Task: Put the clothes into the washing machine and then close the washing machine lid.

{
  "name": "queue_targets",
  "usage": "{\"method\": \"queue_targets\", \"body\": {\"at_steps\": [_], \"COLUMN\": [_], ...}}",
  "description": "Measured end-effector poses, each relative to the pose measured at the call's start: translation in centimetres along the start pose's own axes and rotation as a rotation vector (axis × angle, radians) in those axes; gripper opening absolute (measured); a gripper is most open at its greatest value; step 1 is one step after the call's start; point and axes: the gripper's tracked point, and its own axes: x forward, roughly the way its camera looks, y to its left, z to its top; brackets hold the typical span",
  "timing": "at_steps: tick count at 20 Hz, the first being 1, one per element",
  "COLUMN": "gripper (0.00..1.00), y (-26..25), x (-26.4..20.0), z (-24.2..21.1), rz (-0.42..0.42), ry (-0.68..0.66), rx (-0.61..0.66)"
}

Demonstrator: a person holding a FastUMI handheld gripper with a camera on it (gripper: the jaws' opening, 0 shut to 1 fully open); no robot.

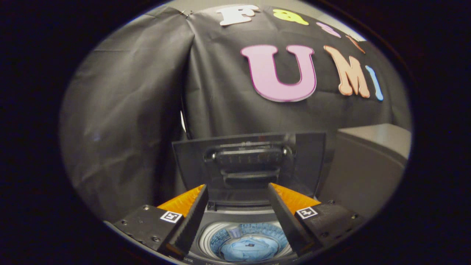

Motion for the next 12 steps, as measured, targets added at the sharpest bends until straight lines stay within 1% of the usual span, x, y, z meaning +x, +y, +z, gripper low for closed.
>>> {"method": "queue_targets", "body": {"at_steps": [1,3,5,6,7,8,9,12], "gripper": [0.97,0.97,0.97,0.96,0.96,0.96,0.96,0.97], "y": [-0.1,-1.0,-1.3,-1.0,-0.4,0.2,0.3,0.1], "x": [0.3,1.3,1.7,2.3,2.9,3.7,4.5,6.5], "z": [1.8,3.1,5.8,6.5,7.0,8.0,8.7,9.9], "rz": [-0.009,-0.037,-0.053,-0.038,-0.004,0.026,0.033,0.004], "ry": [-0.042,-0.114,-0.177,-0.2,-0.219,-0.249,-0.274,-0.314], "rx": [-0.004,-0.012,-0.014,-0.016,-0.033,-0.067,-0.114,-0.245]}}
